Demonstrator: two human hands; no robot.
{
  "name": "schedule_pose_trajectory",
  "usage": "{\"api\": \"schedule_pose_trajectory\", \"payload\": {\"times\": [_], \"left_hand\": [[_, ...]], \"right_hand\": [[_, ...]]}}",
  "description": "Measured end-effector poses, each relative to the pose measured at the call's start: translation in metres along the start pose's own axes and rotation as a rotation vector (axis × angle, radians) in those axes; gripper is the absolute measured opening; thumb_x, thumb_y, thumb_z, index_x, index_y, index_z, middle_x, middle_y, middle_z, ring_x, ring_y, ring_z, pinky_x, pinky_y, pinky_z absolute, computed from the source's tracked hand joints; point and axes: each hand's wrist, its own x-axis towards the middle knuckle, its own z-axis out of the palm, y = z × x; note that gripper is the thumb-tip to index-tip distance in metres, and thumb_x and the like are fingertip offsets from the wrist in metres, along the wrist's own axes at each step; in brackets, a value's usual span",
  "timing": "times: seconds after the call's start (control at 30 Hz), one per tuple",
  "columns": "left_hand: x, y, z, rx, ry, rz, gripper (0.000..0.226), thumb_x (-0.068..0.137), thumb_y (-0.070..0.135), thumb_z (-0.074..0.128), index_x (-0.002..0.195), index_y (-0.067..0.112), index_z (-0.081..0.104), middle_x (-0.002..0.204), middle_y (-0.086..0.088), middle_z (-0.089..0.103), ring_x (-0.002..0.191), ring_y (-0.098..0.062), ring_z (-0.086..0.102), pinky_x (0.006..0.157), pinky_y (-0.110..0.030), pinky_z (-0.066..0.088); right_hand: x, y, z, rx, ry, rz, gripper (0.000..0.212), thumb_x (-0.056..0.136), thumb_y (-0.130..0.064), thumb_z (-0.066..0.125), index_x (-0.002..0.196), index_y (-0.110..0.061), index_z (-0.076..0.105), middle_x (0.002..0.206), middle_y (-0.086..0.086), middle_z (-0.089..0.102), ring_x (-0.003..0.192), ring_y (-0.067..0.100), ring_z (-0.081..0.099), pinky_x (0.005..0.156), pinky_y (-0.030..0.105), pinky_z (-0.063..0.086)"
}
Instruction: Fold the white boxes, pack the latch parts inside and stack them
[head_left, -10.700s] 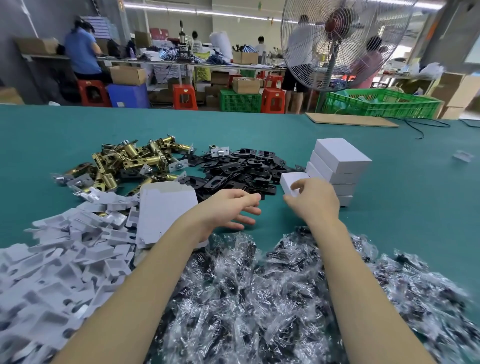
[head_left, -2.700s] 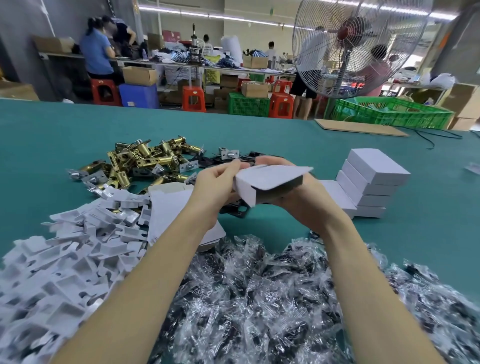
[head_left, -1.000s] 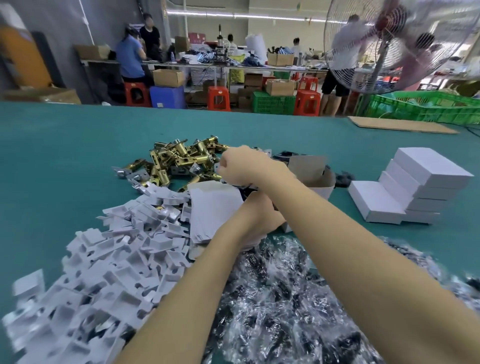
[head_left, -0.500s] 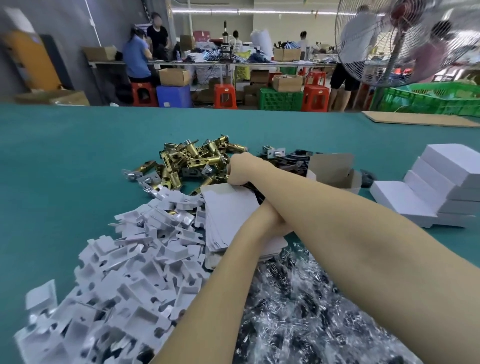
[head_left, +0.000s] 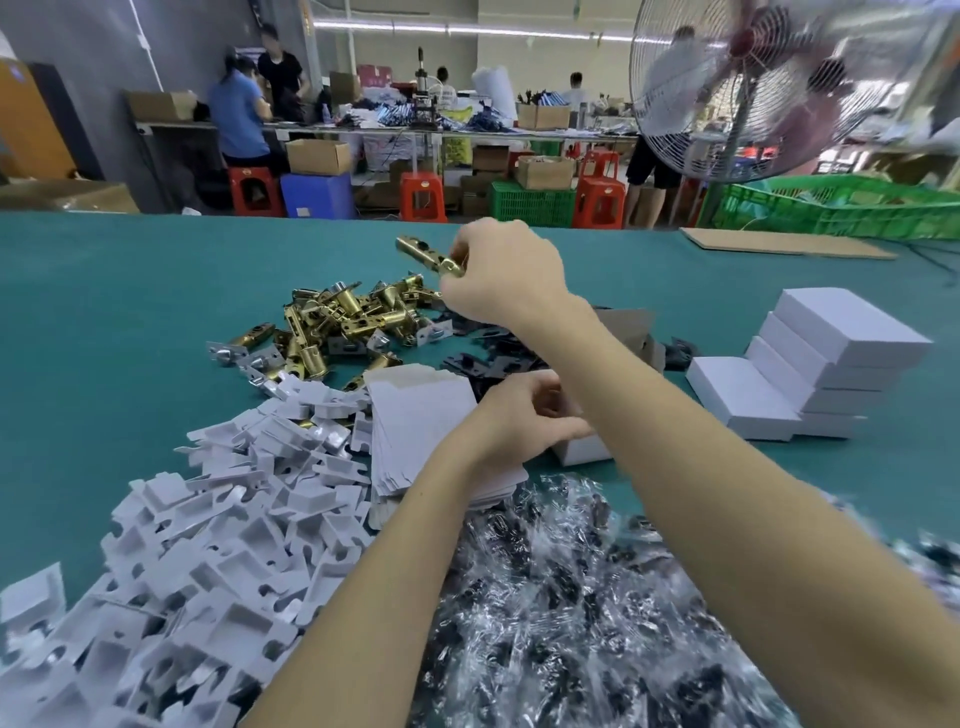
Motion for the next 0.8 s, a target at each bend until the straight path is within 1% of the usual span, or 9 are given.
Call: {"api": "schedule_pose_trajectory", "payload": {"times": [0.07, 0.13, 0.2, 0.3, 0.37, 0.47, 0.53, 0.67, 0.8], "left_hand": [[0.001, 0.0, 0.003, -0.003, 0.009, -0.009, 0.03, 0.091, 0.021, 0.076, 0.118, 0.03, 0.067, 0.102, 0.011, 0.078, 0.101, -0.007, 0.071, 0.099, -0.032, 0.053], [0.004, -0.003, 0.006, 0.007, 0.021, -0.016, 0.03, 0.088, 0.023, 0.078, 0.116, 0.03, 0.069, 0.107, 0.009, 0.077, 0.105, -0.01, 0.07, 0.102, -0.038, 0.054], [0.007, -0.005, 0.006, -0.001, 0.023, -0.016, 0.032, 0.088, 0.023, 0.079, 0.118, 0.028, 0.07, 0.11, 0.009, 0.076, 0.108, -0.012, 0.07, 0.102, -0.041, 0.054], [0.006, -0.006, 0.006, -0.003, 0.015, 0.002, 0.031, 0.089, 0.023, 0.078, 0.119, 0.028, 0.071, 0.11, 0.011, 0.076, 0.108, -0.01, 0.07, 0.102, -0.041, 0.054], [0.005, -0.006, 0.006, -0.011, 0.007, 0.013, 0.031, 0.09, 0.023, 0.078, 0.119, 0.028, 0.07, 0.111, 0.011, 0.076, 0.107, -0.009, 0.07, 0.102, -0.039, 0.054], [0.005, -0.007, 0.006, -0.024, 0.006, 0.022, 0.032, 0.089, 0.022, 0.078, 0.12, 0.029, 0.07, 0.111, 0.012, 0.076, 0.106, -0.007, 0.07, 0.099, -0.034, 0.055], [0.006, -0.007, 0.006, -0.018, 0.007, 0.036, 0.031, 0.089, 0.021, 0.078, 0.118, 0.031, 0.07, 0.11, 0.013, 0.076, 0.105, -0.005, 0.07, 0.096, -0.031, 0.054], [0.006, -0.009, 0.007, -0.041, 0.023, 0.036, 0.035, 0.089, 0.021, 0.079, 0.12, 0.033, 0.07, 0.113, 0.011, 0.076, 0.108, -0.009, 0.07, 0.102, -0.04, 0.053], [0.006, -0.01, 0.008, -0.031, 0.023, 0.04, 0.036, 0.089, 0.021, 0.078, 0.123, 0.031, 0.069, 0.115, 0.011, 0.075, 0.11, -0.009, 0.07, 0.105, -0.042, 0.052]], "right_hand": [[-0.026, 0.013, -0.032, 0.289, 0.028, 0.018, 0.011, 0.085, -0.029, 0.066, 0.095, -0.029, 0.07, 0.087, -0.011, 0.072, 0.084, 0.012, 0.066, 0.07, 0.024, 0.051], [-0.053, 0.029, -0.06, 0.472, 0.087, 0.043, 0.009, 0.085, -0.029, 0.07, 0.091, -0.035, 0.07, 0.083, -0.016, 0.074, 0.081, 0.002, 0.069, 0.065, 0.014, 0.051], [-0.072, 0.049, -0.076, 0.598, 0.147, 0.099, 0.012, 0.084, -0.028, 0.073, 0.092, -0.037, 0.069, 0.083, -0.017, 0.076, 0.081, -0.002, 0.071, 0.072, 0.018, 0.055], [-0.082, 0.075, -0.083, 0.658, 0.153, 0.21, 0.017, 0.086, -0.03, 0.074, 0.099, -0.036, 0.064, 0.079, -0.019, 0.075, 0.072, -0.008, 0.068, 0.061, 0.017, 0.048], [-0.084, 0.087, -0.084, 0.626, 0.129, 0.243, 0.016, 0.088, -0.028, 0.072, 0.098, -0.035, 0.061, 0.084, -0.013, 0.076, 0.073, -0.002, 0.07, 0.062, 0.018, 0.048], [-0.09, 0.102, -0.085, 0.581, 0.088, 0.25, 0.017, 0.084, -0.024, 0.073, 0.099, -0.024, 0.066, 0.094, -0.002, 0.077, 0.086, 0.018, 0.075, 0.075, 0.038, 0.061], [-0.095, 0.107, -0.087, 0.64, 0.043, 0.224, 0.015, 0.081, -0.014, 0.074, 0.095, -0.014, 0.067, 0.094, 0.007, 0.078, 0.092, 0.03, 0.075, 0.084, 0.043, 0.063], [-0.099, 0.114, -0.09, 0.741, 0.021, 0.185, 0.021, 0.084, 0.006, 0.068, 0.078, -0.014, 0.073, 0.082, 0.01, 0.074, 0.079, 0.024, 0.075, 0.078, 0.034, 0.064], [-0.1, 0.115, -0.089, 0.71, 0.012, 0.15, 0.017, 0.085, 0.004, 0.074, 0.087, -0.013, 0.075, 0.089, 0.007, 0.078, 0.088, 0.025, 0.077, 0.077, 0.032, 0.063]]}}
